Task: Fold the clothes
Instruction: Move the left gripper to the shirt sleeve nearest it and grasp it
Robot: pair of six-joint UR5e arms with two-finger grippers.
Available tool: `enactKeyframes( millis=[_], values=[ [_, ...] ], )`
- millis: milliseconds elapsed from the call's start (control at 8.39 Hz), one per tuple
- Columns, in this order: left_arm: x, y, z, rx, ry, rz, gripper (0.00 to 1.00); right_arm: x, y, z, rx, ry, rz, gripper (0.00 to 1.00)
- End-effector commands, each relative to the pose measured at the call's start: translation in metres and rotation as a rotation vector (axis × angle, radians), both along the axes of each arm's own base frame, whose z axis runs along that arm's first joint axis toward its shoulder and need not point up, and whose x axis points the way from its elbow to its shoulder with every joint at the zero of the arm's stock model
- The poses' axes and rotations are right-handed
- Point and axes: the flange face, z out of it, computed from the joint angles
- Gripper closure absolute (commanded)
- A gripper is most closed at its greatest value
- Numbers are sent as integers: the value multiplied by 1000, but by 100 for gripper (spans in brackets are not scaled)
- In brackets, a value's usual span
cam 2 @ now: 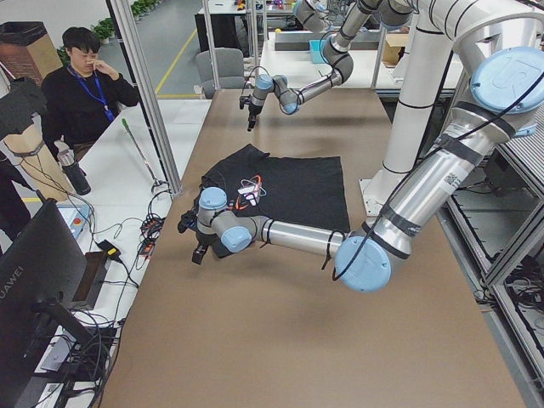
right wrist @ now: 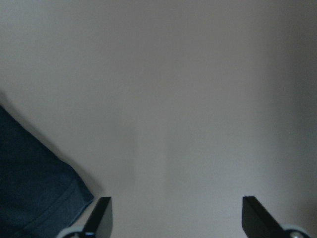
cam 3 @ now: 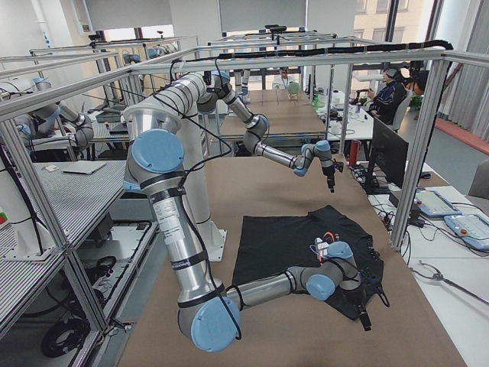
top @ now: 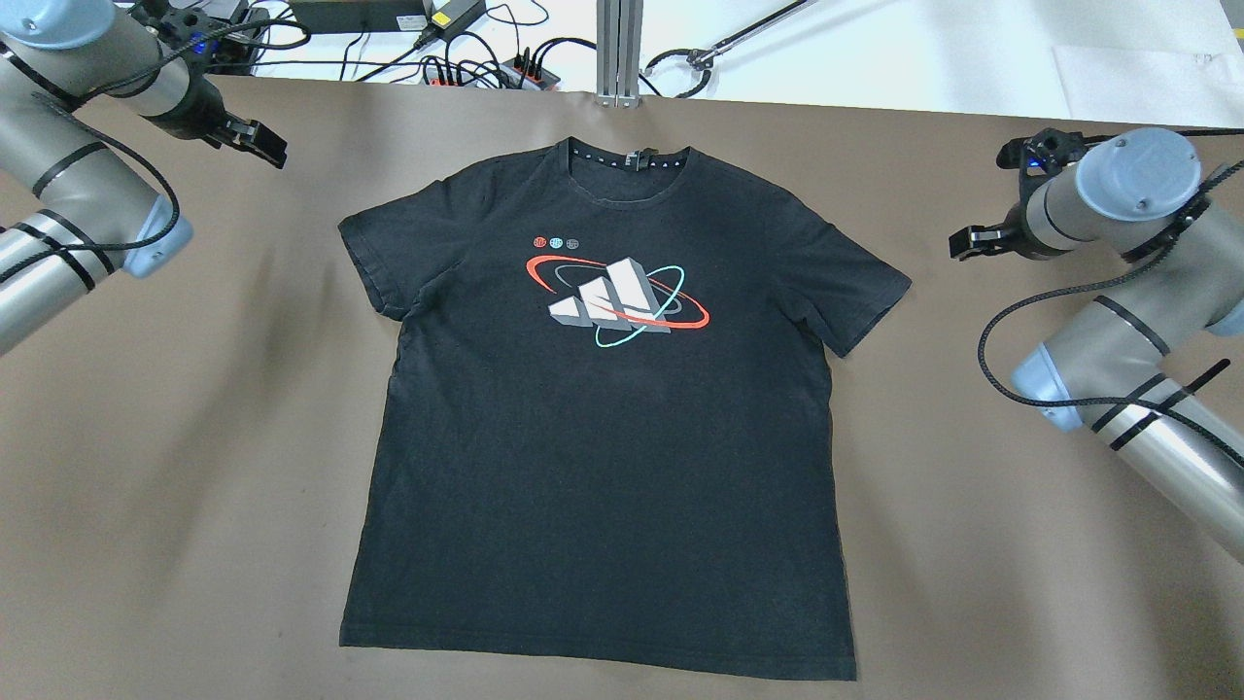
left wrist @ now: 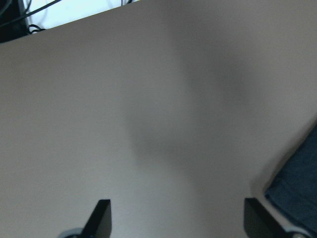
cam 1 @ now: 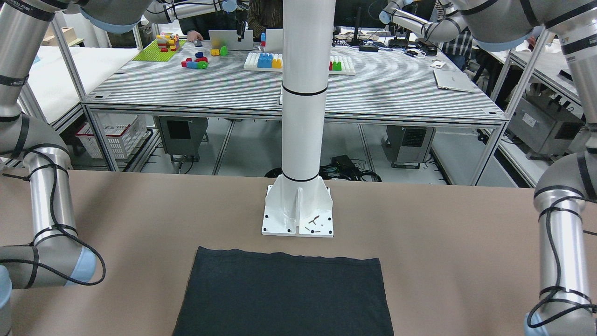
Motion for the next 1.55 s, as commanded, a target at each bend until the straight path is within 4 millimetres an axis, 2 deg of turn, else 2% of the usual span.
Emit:
enactKeyframes(
  millis=[0, 238, 358, 596, 715, 834, 953, 1073, 1311, 1430],
  values=[
    [66, 10, 4, -24, 58, 17, 6, -9, -1, -2, 1, -9, -4, 7],
    [81, 16, 11, -36, 52, 34, 7, -10, -1, -2, 1, -7, -5, 7],
    [85, 19, 13, -35, 53, 40, 12, -9, -1, 0, 1, -5, -6, 7],
    [92, 22, 14, -35, 52, 48, 33, -9, -1, 0, 3, -3, -9, 7],
    [92, 22, 14, -34, 51, 49, 40, -9, 0, 1, 2, -2, -10, 7],
    [92, 23, 15, -37, 52, 49, 41, -8, 0, 2, 1, -1, -10, 7],
    [91, 23, 17, -39, 49, 48, 47, -8, 0, 3, 0, -1, -10, 7],
    [90, 23, 18, -40, 48, 47, 57, -8, 1, 4, 0, 0, -11, 7],
    [88, 22, 16, -36, 55, 45, 98, -8, 1, 4, 0, 0, -11, 7],
    [85, 21, 15, -34, 57, 41, 100, -8, 1, 4, 0, 0, -11, 7]
  ],
)
